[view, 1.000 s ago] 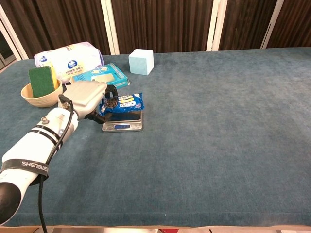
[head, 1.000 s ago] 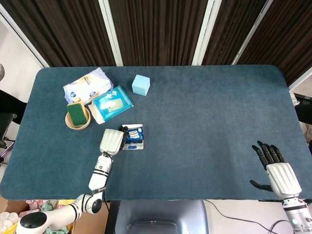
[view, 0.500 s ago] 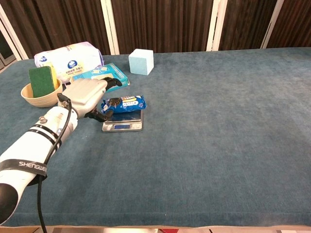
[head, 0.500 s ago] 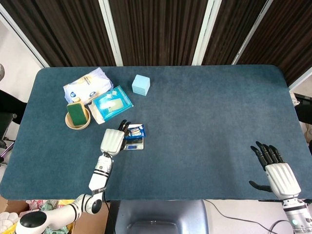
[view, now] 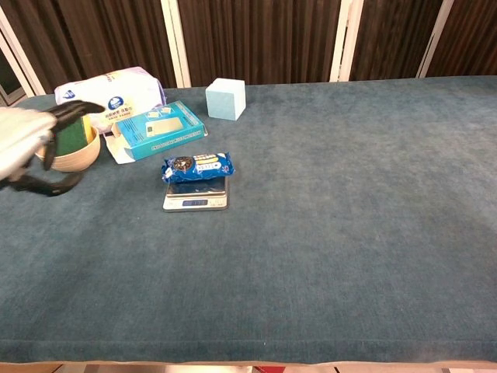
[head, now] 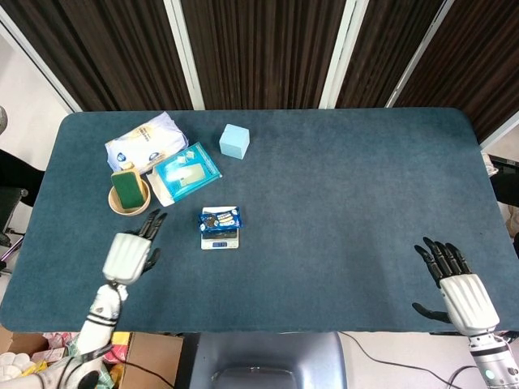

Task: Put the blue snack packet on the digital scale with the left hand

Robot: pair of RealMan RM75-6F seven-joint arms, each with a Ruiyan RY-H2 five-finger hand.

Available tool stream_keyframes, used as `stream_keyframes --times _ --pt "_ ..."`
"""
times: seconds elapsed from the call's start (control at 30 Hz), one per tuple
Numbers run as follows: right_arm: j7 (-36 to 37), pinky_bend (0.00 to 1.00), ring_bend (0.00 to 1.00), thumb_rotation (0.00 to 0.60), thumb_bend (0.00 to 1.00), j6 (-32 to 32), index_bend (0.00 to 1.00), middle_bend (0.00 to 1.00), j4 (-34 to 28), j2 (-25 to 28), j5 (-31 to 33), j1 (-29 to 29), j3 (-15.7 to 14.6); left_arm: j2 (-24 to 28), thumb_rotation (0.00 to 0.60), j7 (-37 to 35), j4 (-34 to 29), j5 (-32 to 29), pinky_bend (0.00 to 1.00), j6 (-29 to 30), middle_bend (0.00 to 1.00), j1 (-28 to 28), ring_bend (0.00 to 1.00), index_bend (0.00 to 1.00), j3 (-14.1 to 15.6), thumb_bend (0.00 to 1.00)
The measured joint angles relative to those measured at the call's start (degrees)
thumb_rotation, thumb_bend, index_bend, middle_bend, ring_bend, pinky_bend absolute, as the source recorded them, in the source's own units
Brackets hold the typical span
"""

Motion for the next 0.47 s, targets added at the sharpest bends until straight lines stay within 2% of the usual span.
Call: stream_keyframes --times 0.1,0.2,0.33,0.47 --pt "-1.21 0.0 0.0 0.6 0.17 0.32 0.0 0.0 -0.11 -0.41 -0.21 -0.22 -0.08 7.08 0.6 -5.29 -2.94 1.26 0.02 3.17 0.0 5.85 0.0 0.0 4.12 0.36" --pt "-2.54 0.0 0.0 0.6 0.17 0.52 0.0 0.0 -0.36 -0.84 -0.13 -0.44 -0.07 9.9 0.6 -11.82 -3.19 2.73 0.01 6.37 0.0 9.34 0.0 0.0 6.43 0.36" --pt "-3.68 0.0 0.0 0.6 0.17 0.63 0.0 0.0 -1.05 -1.17 0.12 -0.7 -0.03 12.42 0.6 -18.48 -3.06 4.44 0.01 9.67 0.0 12.46 0.0 0.0 7.68 0.36" --pt "-4.12 0.0 0.0 0.6 0.17 1.44 0.0 0.0 -1.11 -1.26 -0.72 -1.02 -0.26 13.51 0.6 -19.82 -2.94 5.35 0.01 10.46 0.0 13.59 0.0 0.0 7.79 0.36"
